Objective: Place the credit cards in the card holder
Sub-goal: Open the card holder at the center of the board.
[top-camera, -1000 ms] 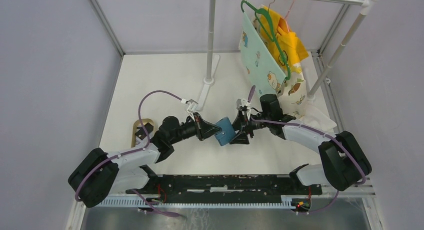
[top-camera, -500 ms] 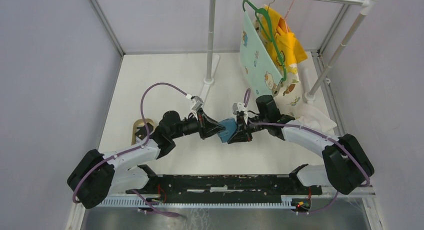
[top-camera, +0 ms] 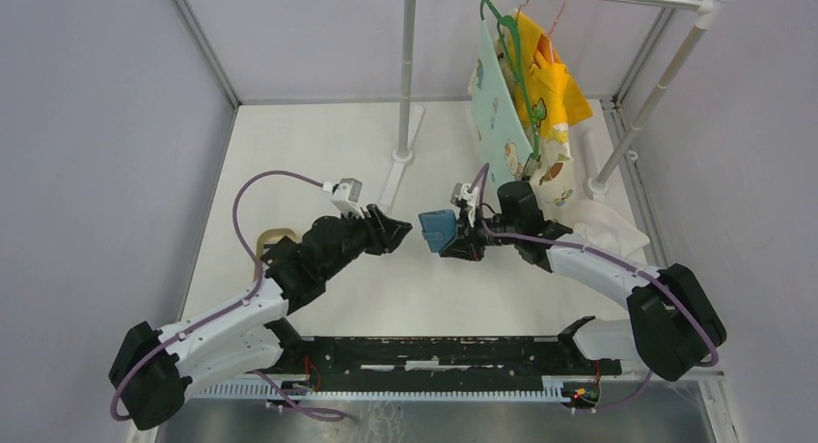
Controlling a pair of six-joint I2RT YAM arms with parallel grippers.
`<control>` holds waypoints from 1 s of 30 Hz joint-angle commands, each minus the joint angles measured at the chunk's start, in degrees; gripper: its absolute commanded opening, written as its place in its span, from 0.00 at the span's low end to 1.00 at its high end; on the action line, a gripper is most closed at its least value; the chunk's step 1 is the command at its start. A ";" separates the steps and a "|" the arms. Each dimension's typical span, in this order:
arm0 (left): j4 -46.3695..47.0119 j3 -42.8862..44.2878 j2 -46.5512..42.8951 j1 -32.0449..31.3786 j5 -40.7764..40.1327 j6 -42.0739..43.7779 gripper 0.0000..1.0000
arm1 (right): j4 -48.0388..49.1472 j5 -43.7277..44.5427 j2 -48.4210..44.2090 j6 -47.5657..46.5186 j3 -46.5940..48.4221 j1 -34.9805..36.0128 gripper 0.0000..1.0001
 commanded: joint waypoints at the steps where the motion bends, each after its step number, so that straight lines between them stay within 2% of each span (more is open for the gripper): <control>1: -15.04 8.17 2.61 -5.23 -14.67 -8.92 0.55 | 2.92 7.67 0.96 7.17 0.60 -0.10 0.00; 6: -27.30 17.90 10.30 -16.43 -32.91 -10.66 0.56 | 3.52 8.67 2.02 9.33 0.58 -0.09 0.00; 10: -28.04 22.07 14.24 -20.43 -36.39 -9.26 0.61 | 3.43 8.41 2.91 9.70 0.80 -0.13 0.00; 11: -27.45 22.31 14.70 -20.58 -35.90 -8.86 0.65 | 3.38 8.31 3.11 9.69 0.82 -0.10 0.00; 15: -22.58 21.46 15.36 -20.59 -32.56 -6.98 0.94 | 3.29 7.69 3.82 9.65 1.00 -0.11 0.00; 16: -21.97 21.39 15.43 -20.62 -31.91 -6.90 0.96 | 3.24 7.56 3.96 9.64 0.99 -0.10 0.00; 17: -21.75 21.64 15.56 -20.55 -31.45 -7.01 0.95 | 3.28 7.45 4.14 9.64 1.00 -0.09 0.00; 19: -21.76 22.17 15.98 -20.60 -30.84 -7.85 0.84 | 3.19 7.17 4.43 9.70 1.16 -0.14 0.00; 22: -21.88 22.72 17.14 -20.61 -30.30 -9.32 0.76 | 3.20 7.06 4.79 9.69 1.28 -0.13 0.00; 24: -22.23 23.35 18.77 -20.58 -30.35 -10.20 0.66 | 3.12 6.99 4.92 9.68 1.28 -0.09 0.00; 30: -24.11 27.04 23.87 -20.73 -30.45 -10.61 0.63 | 2.99 6.81 5.29 9.60 1.39 -0.09 0.00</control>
